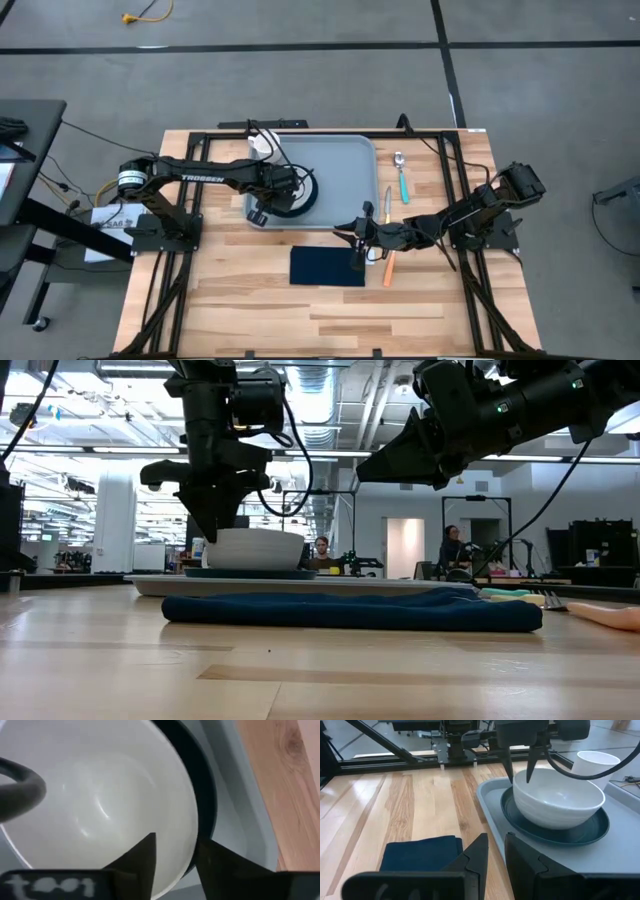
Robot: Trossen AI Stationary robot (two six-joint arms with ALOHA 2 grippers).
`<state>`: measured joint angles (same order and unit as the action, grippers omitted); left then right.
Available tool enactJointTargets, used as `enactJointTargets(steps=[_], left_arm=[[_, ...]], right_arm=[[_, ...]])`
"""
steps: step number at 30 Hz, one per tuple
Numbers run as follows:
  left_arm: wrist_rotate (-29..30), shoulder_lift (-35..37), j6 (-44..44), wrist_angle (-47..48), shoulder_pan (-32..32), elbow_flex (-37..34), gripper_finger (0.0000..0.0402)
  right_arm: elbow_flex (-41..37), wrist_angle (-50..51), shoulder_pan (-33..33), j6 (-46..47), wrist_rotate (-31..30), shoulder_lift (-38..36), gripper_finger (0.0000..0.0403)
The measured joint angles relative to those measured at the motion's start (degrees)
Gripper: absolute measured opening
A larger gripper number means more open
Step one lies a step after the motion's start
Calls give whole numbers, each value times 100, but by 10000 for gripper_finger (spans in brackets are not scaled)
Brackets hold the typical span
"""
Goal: Set up tray
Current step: Put the white bowl on the black plate, then put the dark blue napkin on the right side of the black plate
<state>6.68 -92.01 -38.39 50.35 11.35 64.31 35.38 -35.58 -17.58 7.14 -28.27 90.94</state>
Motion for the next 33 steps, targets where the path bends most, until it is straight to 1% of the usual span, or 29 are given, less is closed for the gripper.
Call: enactJointTargets(steps=[6,13,18,22,30,33], left_arm=[[2,0,-2,-19,0,0,144],[2,0,22,28,0,0,148],[83,0,206,57,-9,0,148],[324,0,218,276,-45,0,148],[325,3,320,673,-165,3,148],[397,5,427,1072,-254,148,148]], right_arm=[[0,-2,0,0,0,0,59],[0,-2,0,0,-2,0,59],[0,0,0,0,-2,0,59],[0,0,0,0,-2,0,59],[0,0,0,0,-4,0,59],[0,0,0,-2,-4,0,59]])
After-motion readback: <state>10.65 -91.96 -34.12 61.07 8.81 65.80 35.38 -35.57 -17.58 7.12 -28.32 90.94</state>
